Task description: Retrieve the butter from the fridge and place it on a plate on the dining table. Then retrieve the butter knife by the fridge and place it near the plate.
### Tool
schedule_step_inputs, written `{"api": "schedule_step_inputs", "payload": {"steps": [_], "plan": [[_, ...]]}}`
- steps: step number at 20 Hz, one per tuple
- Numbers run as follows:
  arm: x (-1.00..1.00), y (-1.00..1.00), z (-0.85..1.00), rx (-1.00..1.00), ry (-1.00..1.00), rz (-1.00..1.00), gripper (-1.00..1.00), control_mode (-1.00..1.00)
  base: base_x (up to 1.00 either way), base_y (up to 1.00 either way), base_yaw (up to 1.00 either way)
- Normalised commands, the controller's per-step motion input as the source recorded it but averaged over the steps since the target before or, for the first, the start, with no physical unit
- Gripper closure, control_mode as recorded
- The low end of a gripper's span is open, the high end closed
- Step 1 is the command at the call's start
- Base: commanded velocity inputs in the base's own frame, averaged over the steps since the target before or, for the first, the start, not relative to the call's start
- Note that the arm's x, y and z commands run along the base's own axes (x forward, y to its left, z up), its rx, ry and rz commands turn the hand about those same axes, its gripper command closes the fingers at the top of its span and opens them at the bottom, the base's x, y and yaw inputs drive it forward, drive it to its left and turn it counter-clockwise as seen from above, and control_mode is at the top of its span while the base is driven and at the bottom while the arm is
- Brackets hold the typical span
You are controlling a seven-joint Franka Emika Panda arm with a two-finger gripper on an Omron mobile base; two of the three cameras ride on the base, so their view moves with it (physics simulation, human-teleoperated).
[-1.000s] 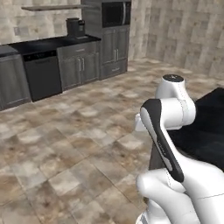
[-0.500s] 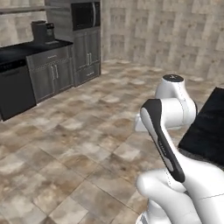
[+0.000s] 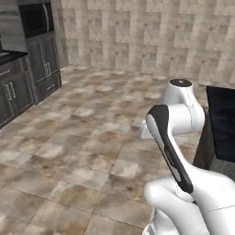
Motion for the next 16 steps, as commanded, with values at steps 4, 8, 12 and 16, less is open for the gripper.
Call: {"api": "schedule_step_inputs", "payload": {"steps": [4,8,12,16], "plan": [[0.0,0.0,0.0,0.0,0.0,0.0,1.0,1.0,0.53,1.0,-0.56],[0.0,0.0,0.0,0.0,0.0,0.0,1.0,1.0,0.54,1.0,-0.56],[0.0,0.0,0.0,0.0,0.0,0.0,1.0,1.0,0.54,1.0,-0.56],[0.0,0.0,0.0,0.0,0.0,0.0,1.0,1.0,0.57,1.0,-0.55]]}}
